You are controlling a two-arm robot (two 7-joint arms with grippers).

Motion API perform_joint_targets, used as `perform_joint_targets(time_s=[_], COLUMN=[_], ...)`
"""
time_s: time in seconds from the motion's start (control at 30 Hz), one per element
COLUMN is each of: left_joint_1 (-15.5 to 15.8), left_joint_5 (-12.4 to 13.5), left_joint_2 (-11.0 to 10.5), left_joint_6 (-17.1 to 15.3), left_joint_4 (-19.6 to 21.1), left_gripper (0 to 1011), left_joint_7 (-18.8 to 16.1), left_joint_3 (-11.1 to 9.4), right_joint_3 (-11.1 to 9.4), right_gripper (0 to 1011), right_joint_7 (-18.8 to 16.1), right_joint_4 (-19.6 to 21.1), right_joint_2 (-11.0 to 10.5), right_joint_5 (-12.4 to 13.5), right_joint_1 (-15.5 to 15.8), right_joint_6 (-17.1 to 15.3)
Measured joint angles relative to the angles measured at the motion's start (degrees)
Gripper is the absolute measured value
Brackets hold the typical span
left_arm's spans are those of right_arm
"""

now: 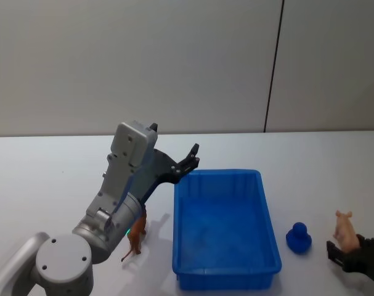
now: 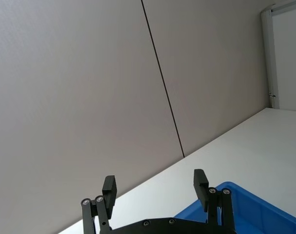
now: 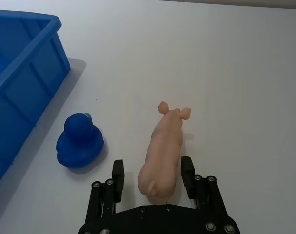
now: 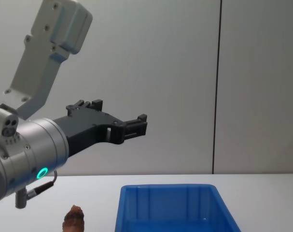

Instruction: Pick up the two dolls from the table and place them into the box.

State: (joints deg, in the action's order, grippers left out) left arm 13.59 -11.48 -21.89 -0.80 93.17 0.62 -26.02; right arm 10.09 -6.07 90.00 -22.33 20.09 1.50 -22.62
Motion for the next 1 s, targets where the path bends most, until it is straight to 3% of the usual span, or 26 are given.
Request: perform_joint_targets(time_s=[0.23, 0.4, 0.7, 1.0], left_joint_1=[0.0, 0.0, 0.0, 0.0], left_joint_5=[0.0, 0.0, 0.0, 0.0], left_joint_2=[0.0, 0.0, 0.0, 0.0], left_joint_6=[0.0, 0.0, 0.0, 0.0], left_joint_4=[0.0, 0.0, 0.0, 0.0], left_gripper=[1001, 1001, 1001, 1001], left_joint_7=[0.0, 0.0, 0.0, 0.0], left_joint_3=[0.0, 0.0, 0.0, 0.0], right_joint_3=[-0.06, -0.2, -0.45, -0.64], right_gripper=[511, 386, 379, 379], right_joint_7=[0.69, 1.39, 2.56, 2.91], right_joint_4=[0.03, 0.53, 1.87, 4.13], right_joint_2=[0.21, 0.27, 0.24, -0.03], right_joint_5=[0.21, 0.28, -0.09, -2.07], right_joint_1=[-0.06, 0.1, 0.47, 0.82], right_joint_6=[0.05, 0.26, 1.46, 5.17])
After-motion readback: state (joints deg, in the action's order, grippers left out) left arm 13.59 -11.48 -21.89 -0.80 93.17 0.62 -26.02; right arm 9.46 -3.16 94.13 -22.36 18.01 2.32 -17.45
